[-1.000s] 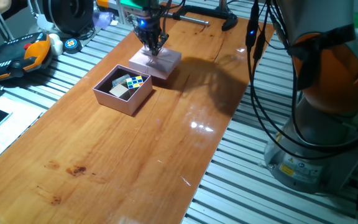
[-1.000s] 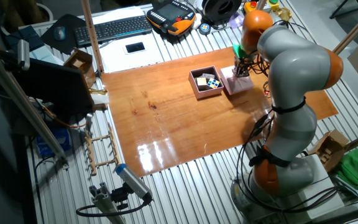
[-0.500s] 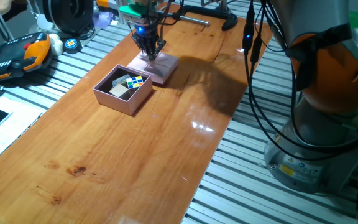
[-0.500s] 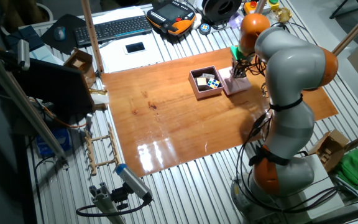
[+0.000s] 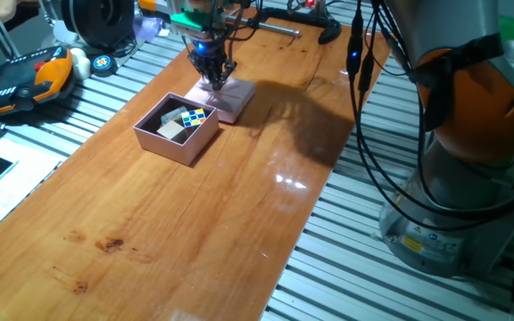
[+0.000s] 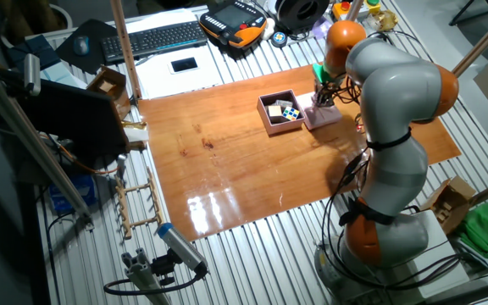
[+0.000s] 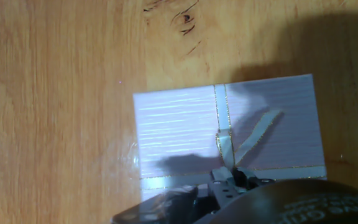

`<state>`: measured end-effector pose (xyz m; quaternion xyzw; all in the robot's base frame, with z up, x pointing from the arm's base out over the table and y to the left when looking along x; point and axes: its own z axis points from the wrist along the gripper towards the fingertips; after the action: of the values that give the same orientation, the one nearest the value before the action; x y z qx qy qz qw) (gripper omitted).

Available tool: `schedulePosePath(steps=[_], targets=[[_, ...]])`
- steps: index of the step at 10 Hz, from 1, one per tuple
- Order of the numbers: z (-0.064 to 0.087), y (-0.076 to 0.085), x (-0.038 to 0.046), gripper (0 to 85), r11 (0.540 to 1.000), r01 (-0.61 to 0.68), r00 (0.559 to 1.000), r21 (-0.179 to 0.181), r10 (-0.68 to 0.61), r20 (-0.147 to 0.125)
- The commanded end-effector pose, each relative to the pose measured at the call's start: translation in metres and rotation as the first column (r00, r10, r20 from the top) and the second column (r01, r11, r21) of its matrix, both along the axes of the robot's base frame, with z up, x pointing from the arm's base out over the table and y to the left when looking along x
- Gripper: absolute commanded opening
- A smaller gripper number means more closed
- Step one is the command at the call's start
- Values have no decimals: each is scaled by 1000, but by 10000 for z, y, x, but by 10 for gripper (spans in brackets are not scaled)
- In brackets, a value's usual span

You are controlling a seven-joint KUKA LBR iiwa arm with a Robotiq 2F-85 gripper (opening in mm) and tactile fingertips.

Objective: Take everything out of the gift box

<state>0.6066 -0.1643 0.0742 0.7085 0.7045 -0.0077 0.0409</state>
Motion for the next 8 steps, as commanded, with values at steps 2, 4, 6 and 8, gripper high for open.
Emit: schedulePosePath(steps=[2,4,6,8], targets=[[6,-5,-5,350,1000,1,1000,-3,-1,6],[73,0,-22,440,1000,-5,1000,-6,5,10],[277,101,-39,447,1000,-2,1000,-17,2,4],[497,369,-18,447,999,29,999,-27,-30,-19]])
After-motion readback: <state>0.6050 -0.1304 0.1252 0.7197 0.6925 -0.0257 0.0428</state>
